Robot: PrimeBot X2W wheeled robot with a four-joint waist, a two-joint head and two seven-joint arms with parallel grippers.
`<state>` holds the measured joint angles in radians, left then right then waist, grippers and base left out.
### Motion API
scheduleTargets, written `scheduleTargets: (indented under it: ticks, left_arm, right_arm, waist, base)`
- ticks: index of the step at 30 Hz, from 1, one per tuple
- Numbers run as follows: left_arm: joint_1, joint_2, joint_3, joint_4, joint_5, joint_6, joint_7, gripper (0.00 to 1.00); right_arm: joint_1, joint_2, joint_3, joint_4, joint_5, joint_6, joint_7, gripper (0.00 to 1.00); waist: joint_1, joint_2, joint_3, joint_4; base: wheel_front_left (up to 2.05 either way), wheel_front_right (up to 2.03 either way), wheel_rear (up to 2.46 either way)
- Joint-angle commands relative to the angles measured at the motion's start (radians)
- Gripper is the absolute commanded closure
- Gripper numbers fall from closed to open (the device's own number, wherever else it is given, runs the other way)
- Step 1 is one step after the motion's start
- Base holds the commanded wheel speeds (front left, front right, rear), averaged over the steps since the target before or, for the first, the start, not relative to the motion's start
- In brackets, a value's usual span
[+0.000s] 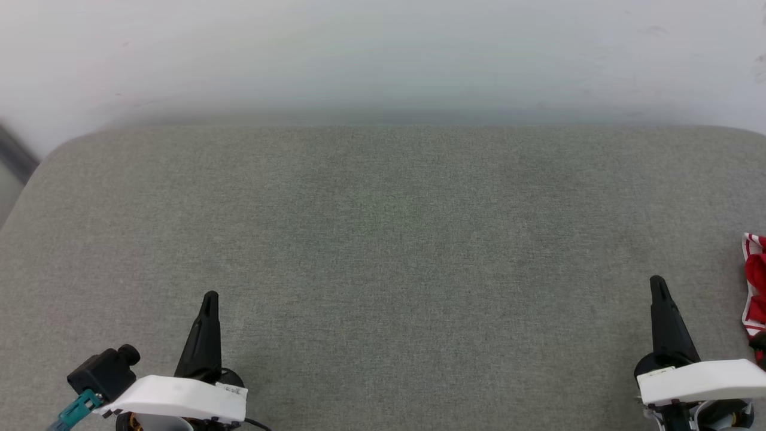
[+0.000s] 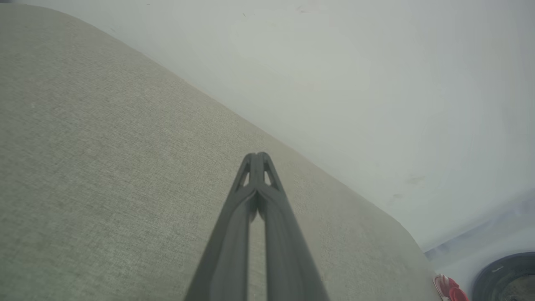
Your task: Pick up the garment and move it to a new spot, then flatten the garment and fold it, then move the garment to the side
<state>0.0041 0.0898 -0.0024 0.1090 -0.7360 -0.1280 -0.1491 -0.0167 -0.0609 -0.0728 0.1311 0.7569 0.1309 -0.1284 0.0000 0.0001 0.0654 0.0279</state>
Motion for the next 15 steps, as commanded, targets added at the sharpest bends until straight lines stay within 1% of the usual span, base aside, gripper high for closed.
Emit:
scheduleTargets:
  ticks: [1, 15]
  left_arm:
    - [-0.028, 0.009, 0.004, -0.007, -0.031, -0.002, 0.006, 1.00]
    - [-0.046, 0.010, 0.014, 0.021, -0.222, -0.002, 0.050, 1.00]
  right_arm:
    - [-0.027, -0.010, 0.000, -0.007, 0.031, 0.000, 0.006, 1.00]
    - [-0.041, -0.012, 0.000, 0.017, 0.213, 0.000, 0.050, 1.00]
  waist:
    - [0.0000, -0.0001, -0.001, 0.000]
    - [0.0000, -0.0001, -0.010, -0.005]
  base:
    - [0.00, 0.00, 0.00]
    - [0.00, 0.00, 0.00]
